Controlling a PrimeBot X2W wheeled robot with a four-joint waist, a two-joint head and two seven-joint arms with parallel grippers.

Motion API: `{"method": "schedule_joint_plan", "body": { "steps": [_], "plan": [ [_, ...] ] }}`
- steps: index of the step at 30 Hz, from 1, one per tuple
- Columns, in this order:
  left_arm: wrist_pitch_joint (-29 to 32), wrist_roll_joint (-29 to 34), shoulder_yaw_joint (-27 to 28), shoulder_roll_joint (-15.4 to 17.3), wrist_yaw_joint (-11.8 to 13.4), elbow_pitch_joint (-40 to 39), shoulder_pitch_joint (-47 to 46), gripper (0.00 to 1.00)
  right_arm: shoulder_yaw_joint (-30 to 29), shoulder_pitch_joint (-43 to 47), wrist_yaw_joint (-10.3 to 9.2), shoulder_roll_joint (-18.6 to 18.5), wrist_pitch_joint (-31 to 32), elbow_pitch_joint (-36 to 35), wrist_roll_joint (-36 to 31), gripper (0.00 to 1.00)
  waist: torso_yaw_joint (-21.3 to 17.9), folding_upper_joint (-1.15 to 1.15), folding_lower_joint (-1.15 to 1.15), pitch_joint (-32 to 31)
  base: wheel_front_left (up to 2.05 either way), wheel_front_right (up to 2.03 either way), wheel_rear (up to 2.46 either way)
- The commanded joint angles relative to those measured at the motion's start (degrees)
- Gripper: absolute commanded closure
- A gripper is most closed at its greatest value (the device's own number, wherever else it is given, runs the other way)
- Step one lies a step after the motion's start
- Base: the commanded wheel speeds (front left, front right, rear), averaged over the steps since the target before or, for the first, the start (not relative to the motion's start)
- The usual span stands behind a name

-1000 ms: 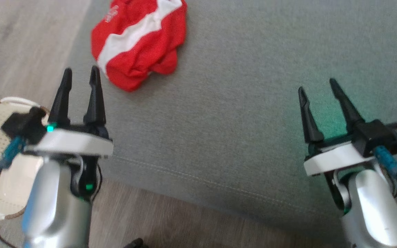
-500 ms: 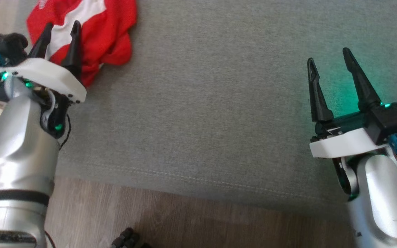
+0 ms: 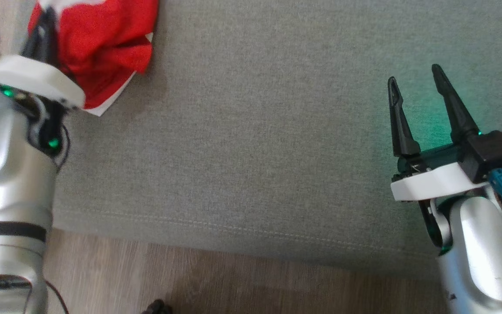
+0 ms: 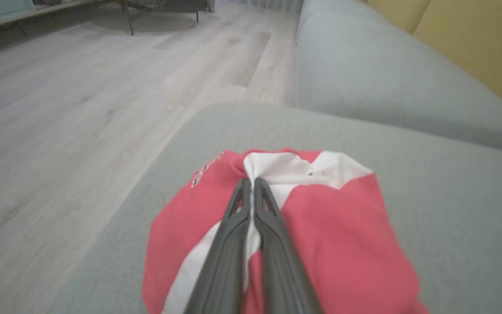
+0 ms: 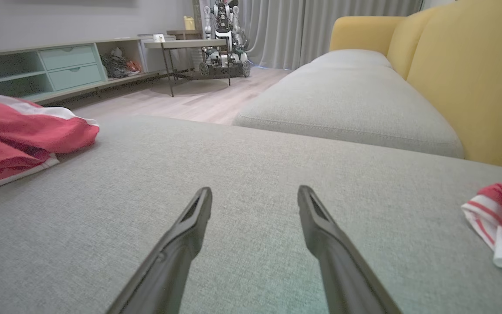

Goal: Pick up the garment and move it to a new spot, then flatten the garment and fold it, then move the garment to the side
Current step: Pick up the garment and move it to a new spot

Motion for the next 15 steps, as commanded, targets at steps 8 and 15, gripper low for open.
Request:
{"method": "schedule_joint_plan", "body": {
  "steps": [8, 15],
  "plan": [
    [-0.8, -1.1, 13.0, 3.7, 2.0, -19.1, 2.0, 1.00, 1.9, -0.5, -0.02, 1.0, -1.1, 1.0, 2.1, 0.00, -1.1, 0.00, -0.01, -5.9, 0.00, 0.00, 0.00],
    [-0.2, -1.3, 14.3, 1.9, 2.2, -29.4, 3.6, 1.00, 2.6, -0.3, -0.02, 1.1, -1.3, 2.2, 5.2, 0.00, -2.7, 0.00, -0.01, -8.6, 0.00, 0.00, 0.00]
  ]
}}
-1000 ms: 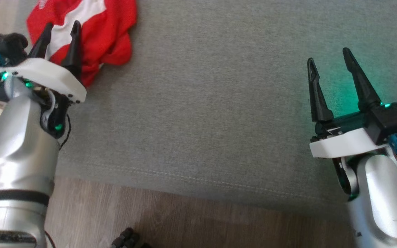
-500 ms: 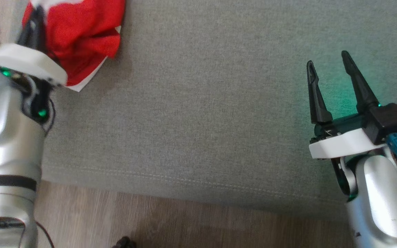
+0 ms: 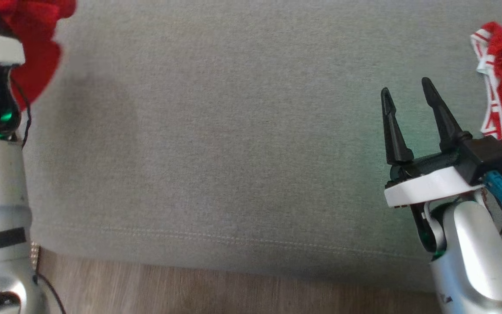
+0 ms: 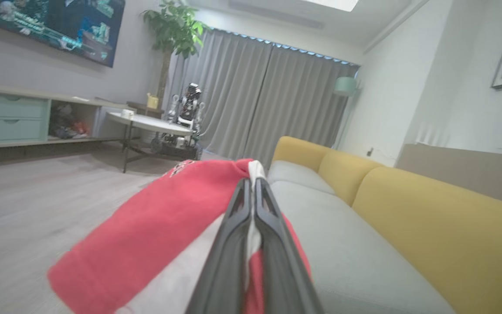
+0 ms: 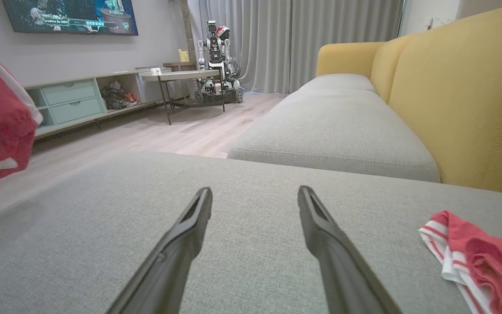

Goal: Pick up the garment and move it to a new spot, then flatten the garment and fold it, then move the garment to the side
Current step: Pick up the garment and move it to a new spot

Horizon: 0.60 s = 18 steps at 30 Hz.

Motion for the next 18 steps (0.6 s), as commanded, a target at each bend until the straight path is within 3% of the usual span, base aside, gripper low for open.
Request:
{"method": "schedule_joint_plan", "body": {
  "steps": [1, 8, 18],
  "plan": [
    [0.7, 0.3, 0.7, 2.0, 0.5, -4.0, -1.6, 1.00, 1.5, -0.5, -0.02, 0.8, -0.5, -2.0, 0.8, 0.00, -0.9, 0.00, 0.00, -0.6, 0.00, 0.00, 0.00],
    [5.2, 6.0, -6.5, 1.1, 2.0, -10.5, -0.7, 1.00, 1.7, -0.9, -0.02, 0.8, -0.5, -3.3, 2.8, 0.00, -4.3, 0.00, 0.00, -0.2, 0.00, 0.00, 0.00],
    [7.9, 8.0, -13.5, -3.8, 2.3, -8.4, -1.5, 1.00, 1.7, -2.7, -0.02, 0.8, -0.5, -6.6, 5.7, 0.00, -12.6, 0.00, 0.00, 3.4, 0.00, 0.00, 0.00]
  ]
}}
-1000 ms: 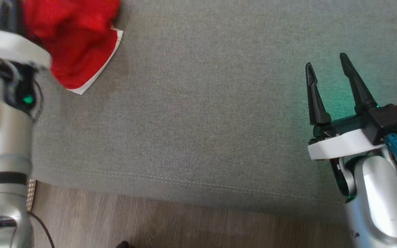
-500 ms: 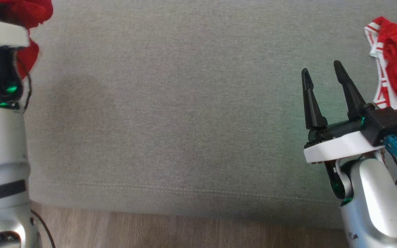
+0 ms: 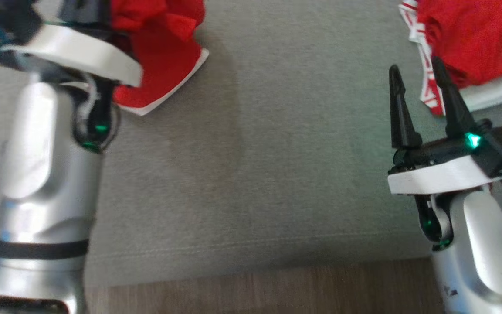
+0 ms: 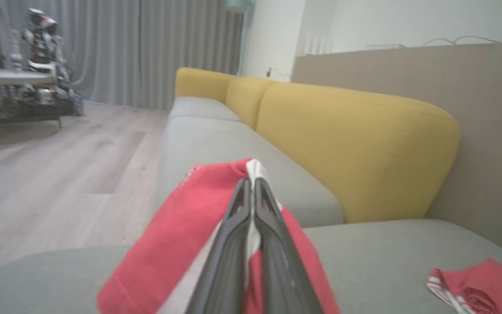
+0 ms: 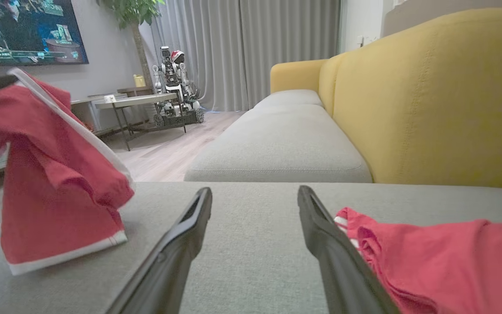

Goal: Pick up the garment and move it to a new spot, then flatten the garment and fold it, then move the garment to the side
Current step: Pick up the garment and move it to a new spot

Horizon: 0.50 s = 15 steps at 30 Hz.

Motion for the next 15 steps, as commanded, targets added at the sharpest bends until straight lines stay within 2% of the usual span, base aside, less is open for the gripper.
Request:
{"method": "schedule_joint_plan", "body": {
  "steps": [1, 8, 12, 13, 14, 15],
  "plan": [
    [0.1, 0.6, 0.4, 0.5, -0.1, -1.2, -3.2, 1.00, 1.2, -1.6, -0.02, 0.7, -0.5, -2.8, 0.8, 0.00, -3.2, 0.00, 0.00, 2.0, 0.00, 0.00, 0.00],
    [-0.8, 0.5, -3.6, -3.7, 0.6, 4.4, -7.2, 1.00, 2.7, -2.7, -0.02, 0.7, -0.5, -5.0, 2.8, 0.00, -8.1, 0.00, 0.00, 4.3, 0.00, 0.00, 0.00],
    [-2.0, -0.7, -7.9, -5.2, 1.3, 9.3, -8.9, 1.00, 3.3, -3.4, -0.02, 0.7, -0.5, -6.0, 4.0, 0.00, -10.8, 0.00, 0.00, 5.4, 0.00, 0.00, 0.00],
    [-2.3, -1.2, -9.3, -5.3, 1.3, 10.6, -9.0, 0.73, 3.4, -3.5, -0.02, 0.7, -0.5, -6.1, 4.3, 0.00, -11.3, 0.00, 0.00, 5.6, 0.00, 0.00, 0.00],
    [-2.7, -2.0, -11.0, -5.3, 1.3, 11.5, -9.1, 0.20, 3.4, -3.6, -0.02, 0.7, -0.5, -6.2, 4.5, 0.00, -11.8, 0.00, 0.00, 5.7, 0.00, 0.00, 0.00],
    [-3.0, -3.5, -13.2, -5.4, 1.2, 12.1, -9.0, 0.00, 3.4, -3.7, -0.02, 0.7, -0.5, -6.2, 4.8, 0.00, -12.3, 0.00, 0.00, 5.8, 0.00, 0.00, 0.00]
  ]
}}
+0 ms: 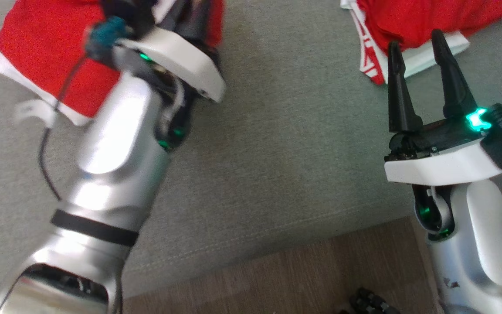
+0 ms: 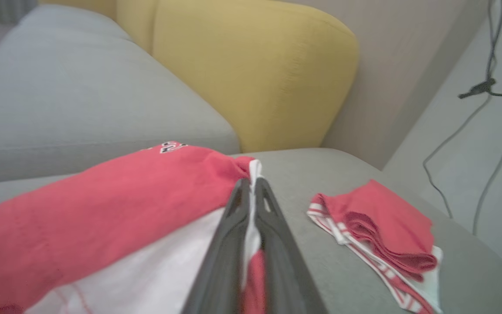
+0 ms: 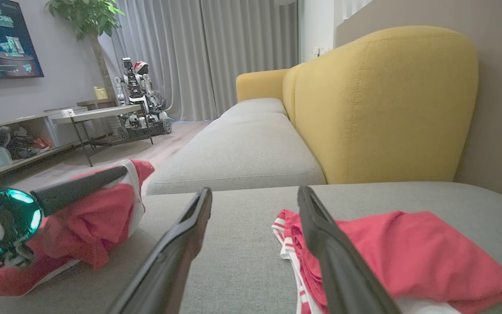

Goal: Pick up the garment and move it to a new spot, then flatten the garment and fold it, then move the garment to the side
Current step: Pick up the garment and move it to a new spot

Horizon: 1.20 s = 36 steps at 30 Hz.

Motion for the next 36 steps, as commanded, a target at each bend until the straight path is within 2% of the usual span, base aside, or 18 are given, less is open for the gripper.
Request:
{"method": "schedule_joint_plan", "body": {
  "steps": [1, 7, 11, 14, 16, 22, 26, 30, 33, 36],
  "plan": [
    [-0.6, -1.1, -0.1, 0.8, 0.3, -2.0, -1.8, 0.00, 1.0, -0.9, -0.02, 0.7, -0.4, -2.1, 0.4, 0.00, -1.0, 0.00, 0.00, 0.6, 0.00, 0.00, 0.00],
    [-3.4, -7.7, -9.6, 0.7, 2.1, -2.3, -2.1, 0.00, 0.2, -0.3, -0.02, 0.7, -0.4, -1.8, 0.5, 0.00, 0.0, 0.00, 0.00, -0.7, 0.00, 0.00, 0.00],
    [-4.8, -8.4, -9.2, 0.7, 3.6, -2.6, -2.2, 0.00, -0.1, 0.1, -0.02, 0.7, -0.4, -1.6, 0.1, 0.00, 2.4, 0.00, 0.00, -2.5, 0.00, 0.00, 0.00],
    [-5.3, -7.5, -6.1, 2.2, 4.4, -4.3, -0.8, 0.00, -0.1, 0.6, -0.02, 0.7, -0.4, -1.3, -0.5, 0.00, 4.6, 0.00, 0.00, -4.1, 0.00, 0.00, 0.00],
    [-5.3, -5.9, -1.0, 4.5, 4.7, -9.0, 3.3, 0.00, -0.3, 1.3, -0.02, 0.7, -0.4, -0.9, -1.3, 0.00, 7.0, 0.00, 0.00, -5.7, 0.00, 0.00, 0.00],
    [-5.3, -2.3, 7.6, 7.7, 2.9, -16.6, 16.7, 0.00, -0.6, 3.3, -0.02, 0.7, -0.4, 0.6, -3.4, 0.00, 11.6, 0.00, 0.00, -8.7, 0.00, 0.00, 0.00],
    [-5.3, -0.6, 13.1, 6.9, 1.2, -19.5, 25.6, 0.00, -0.9, 4.7, -0.02, 0.7, -0.4, 1.7, -4.3, 0.00, 13.9, 0.00, 0.00, -10.5, 0.00, 0.00, 0.00],
    [-5.3, 1.7, 18.3, 3.9, -0.4, -21.9, 32.7, 0.00, -1.4, 6.1, -0.02, 0.7, -0.4, 2.7, -4.5, 0.00, 15.6, 0.00, 0.00, -12.1, 0.00, 0.00, 0.00],
    [-5.3, 2.5, 21.8, 1.8, -1.4, -23.5, 36.4, 0.00, -1.5, 6.7, -0.02, 0.7, -0.4, 3.2, -4.7, 0.00, 16.4, 0.00, 0.00, -12.7, 0.00, 0.00, 0.00],
    [-5.3, 3.0, 23.2, 1.2, -2.0, -24.2, 37.7, 0.00, -1.4, 6.8, -0.02, 0.7, -0.4, 3.5, -4.8, 0.00, 16.7, 0.00, 0.00, -12.8, 0.00, 0.00, 0.00]
  ]
}}
